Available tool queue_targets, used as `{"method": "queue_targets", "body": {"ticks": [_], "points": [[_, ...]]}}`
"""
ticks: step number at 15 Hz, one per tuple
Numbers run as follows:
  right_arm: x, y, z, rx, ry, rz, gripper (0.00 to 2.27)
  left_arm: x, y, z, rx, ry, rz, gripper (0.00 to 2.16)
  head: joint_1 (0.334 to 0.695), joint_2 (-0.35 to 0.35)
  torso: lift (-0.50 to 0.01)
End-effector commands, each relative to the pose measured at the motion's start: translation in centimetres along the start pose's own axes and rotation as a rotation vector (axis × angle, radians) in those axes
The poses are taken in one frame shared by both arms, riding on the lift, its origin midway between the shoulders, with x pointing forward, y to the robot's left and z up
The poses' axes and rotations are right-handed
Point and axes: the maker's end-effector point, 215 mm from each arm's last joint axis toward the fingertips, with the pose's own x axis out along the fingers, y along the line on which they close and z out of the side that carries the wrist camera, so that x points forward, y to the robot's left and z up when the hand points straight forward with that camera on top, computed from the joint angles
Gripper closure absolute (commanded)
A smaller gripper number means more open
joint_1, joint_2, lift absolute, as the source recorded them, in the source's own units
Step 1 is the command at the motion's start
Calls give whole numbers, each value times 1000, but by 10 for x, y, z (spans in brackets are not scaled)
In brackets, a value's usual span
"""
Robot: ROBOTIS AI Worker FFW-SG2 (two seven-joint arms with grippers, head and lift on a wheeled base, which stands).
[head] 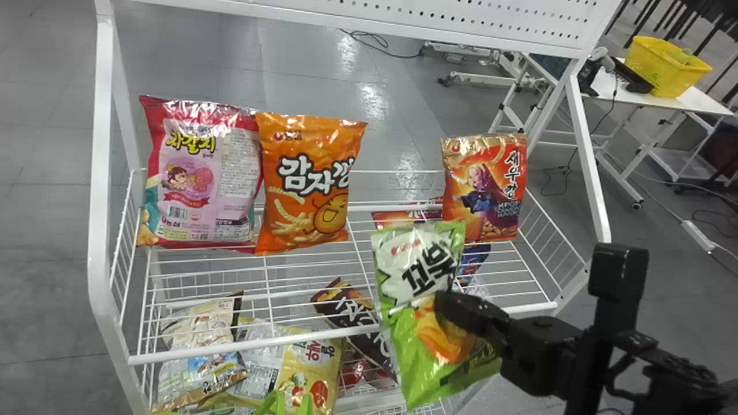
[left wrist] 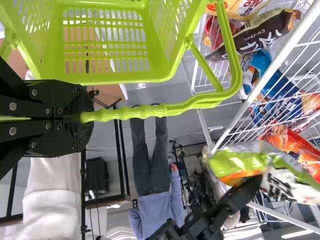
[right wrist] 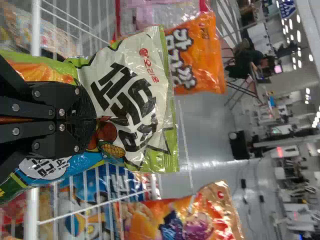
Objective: Hold basket handle with left hand then pick Gkobukchip with right hand and place into basket
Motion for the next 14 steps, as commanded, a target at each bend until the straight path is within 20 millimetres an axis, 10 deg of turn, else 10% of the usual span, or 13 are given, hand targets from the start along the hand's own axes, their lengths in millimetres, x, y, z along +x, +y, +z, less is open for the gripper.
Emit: {"method": "queue_targets", "body": {"ticks": [1, 7, 14], "points": [[-17, 20, -45, 43, 136, 66, 1504, 1, -4, 0, 4, 1, -7, 2118, 695, -350, -32], [-52, 49, -145, 131, 457, 145, 1504, 4, -8, -1, 22, 7, 1, 2118, 695, -350, -32], [-54, 91, -197, 157, 590, 255, 1501, 11, -10, -2, 26, 22, -9, 2118, 695, -350, -32]]}}
